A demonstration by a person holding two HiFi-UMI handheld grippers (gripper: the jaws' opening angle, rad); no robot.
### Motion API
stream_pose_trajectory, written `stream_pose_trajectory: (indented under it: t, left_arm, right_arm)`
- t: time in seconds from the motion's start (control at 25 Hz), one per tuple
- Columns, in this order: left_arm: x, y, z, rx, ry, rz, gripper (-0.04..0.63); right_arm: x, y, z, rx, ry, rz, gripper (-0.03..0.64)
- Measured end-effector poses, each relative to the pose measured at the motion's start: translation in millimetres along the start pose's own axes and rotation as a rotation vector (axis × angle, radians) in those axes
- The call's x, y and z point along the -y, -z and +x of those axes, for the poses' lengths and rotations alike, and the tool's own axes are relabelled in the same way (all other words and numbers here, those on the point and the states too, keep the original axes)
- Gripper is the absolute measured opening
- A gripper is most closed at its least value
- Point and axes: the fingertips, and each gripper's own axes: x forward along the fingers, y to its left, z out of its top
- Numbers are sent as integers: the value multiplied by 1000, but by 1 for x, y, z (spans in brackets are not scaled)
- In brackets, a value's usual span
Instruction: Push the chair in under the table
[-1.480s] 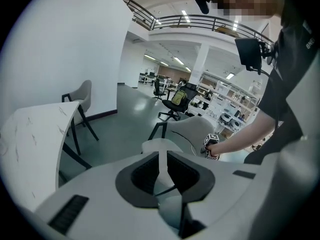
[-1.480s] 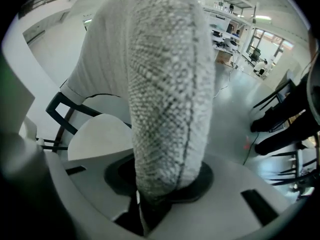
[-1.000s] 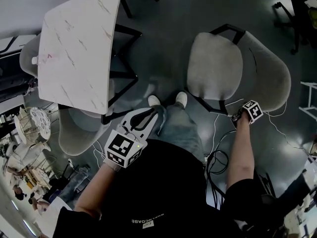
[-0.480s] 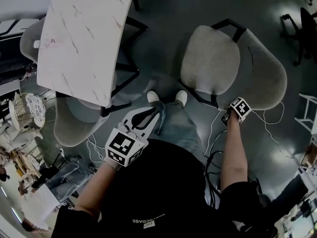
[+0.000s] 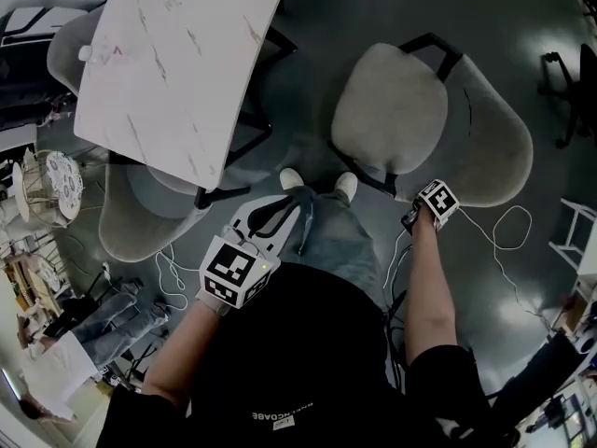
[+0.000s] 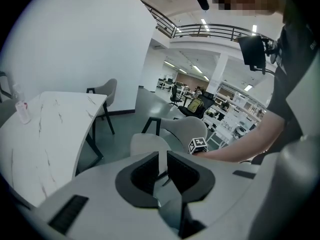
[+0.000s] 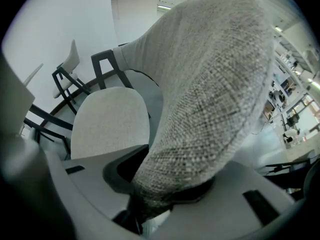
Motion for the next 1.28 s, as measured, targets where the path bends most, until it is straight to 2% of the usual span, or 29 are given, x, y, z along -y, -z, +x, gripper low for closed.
stream_pose_trajectory:
  t: [0.64,1.28]
  left_arm:
    - [-45,18,-40,38,-73,-94,52]
    - [-102,31,-78,70,-104,-146,52]
  right_arm:
    - [-124,34,-21,-15,-73,-51,150]
    - [-214,73,-42,-38,-104,-101,163]
